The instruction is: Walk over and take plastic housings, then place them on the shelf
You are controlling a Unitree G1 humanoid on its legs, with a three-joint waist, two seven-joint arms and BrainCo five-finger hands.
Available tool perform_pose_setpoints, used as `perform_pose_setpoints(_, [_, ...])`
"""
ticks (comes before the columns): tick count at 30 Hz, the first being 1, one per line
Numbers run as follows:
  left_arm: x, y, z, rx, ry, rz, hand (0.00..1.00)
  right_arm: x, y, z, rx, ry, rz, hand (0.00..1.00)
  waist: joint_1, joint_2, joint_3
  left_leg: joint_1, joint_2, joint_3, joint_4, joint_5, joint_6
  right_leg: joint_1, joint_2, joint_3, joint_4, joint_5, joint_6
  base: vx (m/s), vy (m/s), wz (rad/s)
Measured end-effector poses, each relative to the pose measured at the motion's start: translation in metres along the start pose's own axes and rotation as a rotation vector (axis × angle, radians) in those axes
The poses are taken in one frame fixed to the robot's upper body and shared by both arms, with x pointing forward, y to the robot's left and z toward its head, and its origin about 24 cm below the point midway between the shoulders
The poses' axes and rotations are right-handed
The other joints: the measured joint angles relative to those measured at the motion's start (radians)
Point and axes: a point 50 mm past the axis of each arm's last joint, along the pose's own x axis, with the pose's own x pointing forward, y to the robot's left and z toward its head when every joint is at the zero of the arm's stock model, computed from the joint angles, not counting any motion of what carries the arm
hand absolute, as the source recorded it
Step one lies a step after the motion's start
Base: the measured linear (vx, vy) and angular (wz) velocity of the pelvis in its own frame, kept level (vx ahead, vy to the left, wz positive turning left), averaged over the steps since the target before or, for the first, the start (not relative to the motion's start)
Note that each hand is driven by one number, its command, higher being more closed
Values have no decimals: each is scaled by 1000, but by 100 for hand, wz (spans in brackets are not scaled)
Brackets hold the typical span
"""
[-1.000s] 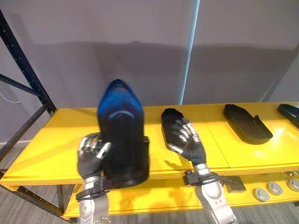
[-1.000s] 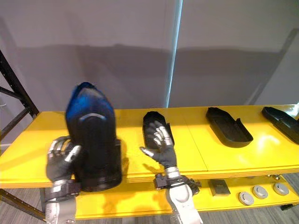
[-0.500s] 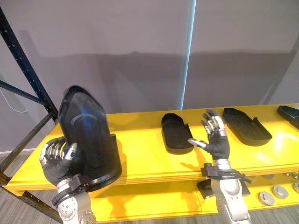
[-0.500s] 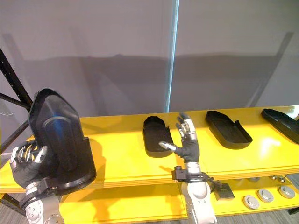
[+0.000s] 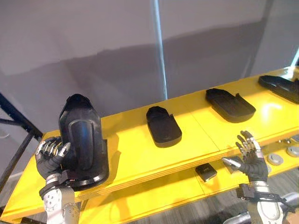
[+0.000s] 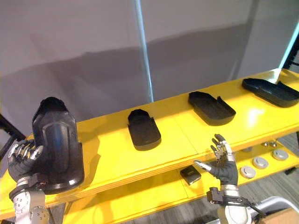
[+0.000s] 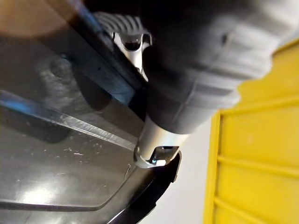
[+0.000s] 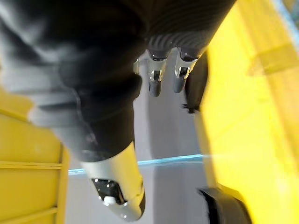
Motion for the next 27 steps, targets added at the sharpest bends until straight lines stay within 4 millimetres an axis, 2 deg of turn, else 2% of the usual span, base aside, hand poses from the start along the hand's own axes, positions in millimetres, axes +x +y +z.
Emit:
perform_pose_setpoints(7, [39, 15, 5, -18, 72, 79, 100, -4, 19, -10, 37, 44, 81, 0, -15, -2, 60, -28, -22, -5, -58, 17, 25, -75, -15, 12, 45, 7, -1, -39, 53, 4])
perform_pose_setpoints(12, [53, 9, 1, -76, 84, 130, 100, 0, 29, -9, 24, 45, 138, 0, -23, -2, 130, -70, -29, -16, -58, 37, 27, -133, -27, 10, 86, 12, -2, 10, 1, 8])
perform_pose_setpoints(16, [64, -8, -6, -96, 118, 111, 100, 10, 34, 4, -1, -11, 179, 0, -23, -3, 194, -121, -30, -24, -37, 42, 20, -190, -35, 12, 128, 1, -10, -15, -22, 8])
perform_pose_setpoints(20, [79, -16, 8, -103, 77, 119, 100, 15, 43, 13, 14, -59, 198, 0, -28, -14, 258, -142, -20, -21, -28, 44, 18, -212, -31, 16, 140, -1, -14, -38, -25, -1])
perform_pose_setpoints(24, [97, -29, 31, -71, 9, 69, 100, 13, 48, 18, 25, -69, 212, 0, -30, -37, 281, -178, -14, -21, -18, 47, 14, -248, -24, 18, 148, 1, -18, -20, -10, 1])
perform_pose_setpoints(27, [103, -39, 40, -84, -31, 46, 100, 14, 48, 18, 25, -69, 207, 0, -30, -43, 292, -184, -14, -20, -17, 48, 14, -255, -22, 24, 149, 2, -19, 22, 6, 0])
